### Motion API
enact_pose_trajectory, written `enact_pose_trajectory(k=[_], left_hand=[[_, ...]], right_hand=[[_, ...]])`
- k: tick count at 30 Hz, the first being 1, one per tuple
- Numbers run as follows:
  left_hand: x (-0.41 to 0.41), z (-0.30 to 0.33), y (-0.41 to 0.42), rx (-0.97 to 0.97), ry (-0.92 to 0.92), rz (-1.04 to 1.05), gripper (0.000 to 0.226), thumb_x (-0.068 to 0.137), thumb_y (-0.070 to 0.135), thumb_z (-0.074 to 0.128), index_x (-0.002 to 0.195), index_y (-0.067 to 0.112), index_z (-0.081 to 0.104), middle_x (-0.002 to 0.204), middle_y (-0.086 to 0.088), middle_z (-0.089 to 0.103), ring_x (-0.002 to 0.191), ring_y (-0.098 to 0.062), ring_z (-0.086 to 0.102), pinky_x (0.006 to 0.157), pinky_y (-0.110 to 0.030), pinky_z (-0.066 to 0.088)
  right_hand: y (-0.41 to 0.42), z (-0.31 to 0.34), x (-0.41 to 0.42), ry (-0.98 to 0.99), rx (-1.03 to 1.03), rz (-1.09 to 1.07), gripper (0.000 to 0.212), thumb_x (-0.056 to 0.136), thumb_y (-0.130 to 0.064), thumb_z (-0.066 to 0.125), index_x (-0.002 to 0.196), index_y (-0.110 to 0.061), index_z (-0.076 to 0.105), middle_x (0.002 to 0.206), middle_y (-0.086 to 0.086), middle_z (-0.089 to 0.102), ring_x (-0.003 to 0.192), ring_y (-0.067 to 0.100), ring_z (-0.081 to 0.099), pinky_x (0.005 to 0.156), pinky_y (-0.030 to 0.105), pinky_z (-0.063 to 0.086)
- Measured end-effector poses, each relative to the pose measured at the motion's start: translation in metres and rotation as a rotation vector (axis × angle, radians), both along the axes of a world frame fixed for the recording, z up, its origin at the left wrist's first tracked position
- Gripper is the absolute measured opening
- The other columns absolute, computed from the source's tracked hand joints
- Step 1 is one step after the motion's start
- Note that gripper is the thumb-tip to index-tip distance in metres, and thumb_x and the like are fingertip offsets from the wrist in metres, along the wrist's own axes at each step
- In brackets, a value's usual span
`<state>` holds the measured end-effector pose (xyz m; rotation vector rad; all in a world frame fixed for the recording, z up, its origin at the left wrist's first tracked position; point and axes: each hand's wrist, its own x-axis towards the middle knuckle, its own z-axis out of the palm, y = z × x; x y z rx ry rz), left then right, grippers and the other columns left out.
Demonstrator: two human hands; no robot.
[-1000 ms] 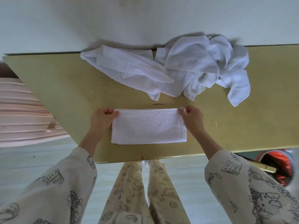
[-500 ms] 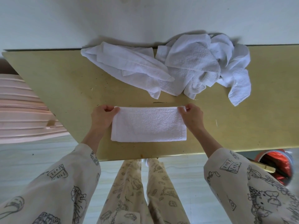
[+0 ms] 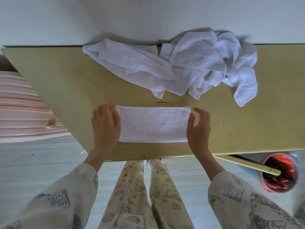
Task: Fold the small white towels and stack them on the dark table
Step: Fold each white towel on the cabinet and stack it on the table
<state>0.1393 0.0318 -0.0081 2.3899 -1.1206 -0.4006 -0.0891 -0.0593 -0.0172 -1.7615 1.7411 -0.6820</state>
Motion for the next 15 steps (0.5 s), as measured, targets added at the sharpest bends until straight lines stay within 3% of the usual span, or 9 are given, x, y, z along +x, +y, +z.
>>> enact_pose_trajectory(k=[3, 5, 10, 15], left_hand=[[-0.038, -0.015, 0.008, 0.039, -0.106, -0.366, 0.031, 0.091, 0.018, 0.034, 0.116, 0.009, 0.051, 0.125, -0.014, 0.054, 0.121, -0.031, 0.043, 0.099, -0.043, 0.032], [-0.054, -0.031, 0.004, 0.09, -0.153, -0.481, 0.033, 0.093, 0.018, 0.033, 0.123, 0.011, 0.045, 0.135, -0.015, 0.048, 0.131, -0.031, 0.033, 0.108, -0.049, 0.027], [-0.047, -0.061, -0.004, 0.284, -0.257, -0.549, 0.051, 0.093, 0.038, 0.032, 0.141, 0.021, 0.033, 0.15, -0.011, 0.029, 0.139, -0.029, 0.023, 0.111, -0.055, 0.019], [-0.034, -0.065, 0.004, 0.239, -0.366, -0.508, 0.053, 0.093, 0.044, 0.034, 0.142, 0.022, 0.035, 0.15, -0.012, 0.028, 0.139, -0.03, 0.025, 0.114, -0.05, 0.017]], right_hand=[[0.027, -0.017, 0.015, 0.126, -0.155, 0.418, 0.033, 0.094, -0.013, 0.04, 0.119, 0.002, 0.054, 0.128, 0.02, 0.053, 0.127, 0.027, 0.041, 0.111, 0.036, 0.029], [0.035, -0.031, 0.028, 0.207, -0.189, 0.566, 0.036, 0.094, -0.012, 0.037, 0.126, -0.001, 0.047, 0.137, 0.021, 0.047, 0.134, 0.031, 0.033, 0.113, 0.045, 0.023], [0.025, -0.063, 0.022, 0.435, -0.182, 0.595, 0.049, 0.094, -0.03, 0.038, 0.137, -0.005, 0.035, 0.146, 0.017, 0.038, 0.137, 0.028, 0.03, 0.115, 0.044, 0.019], [0.022, -0.066, 0.016, 0.542, -0.175, 0.613, 0.056, 0.096, -0.042, 0.03, 0.144, -0.014, 0.029, 0.151, 0.014, 0.03, 0.141, 0.025, 0.022, 0.116, 0.044, 0.014]])
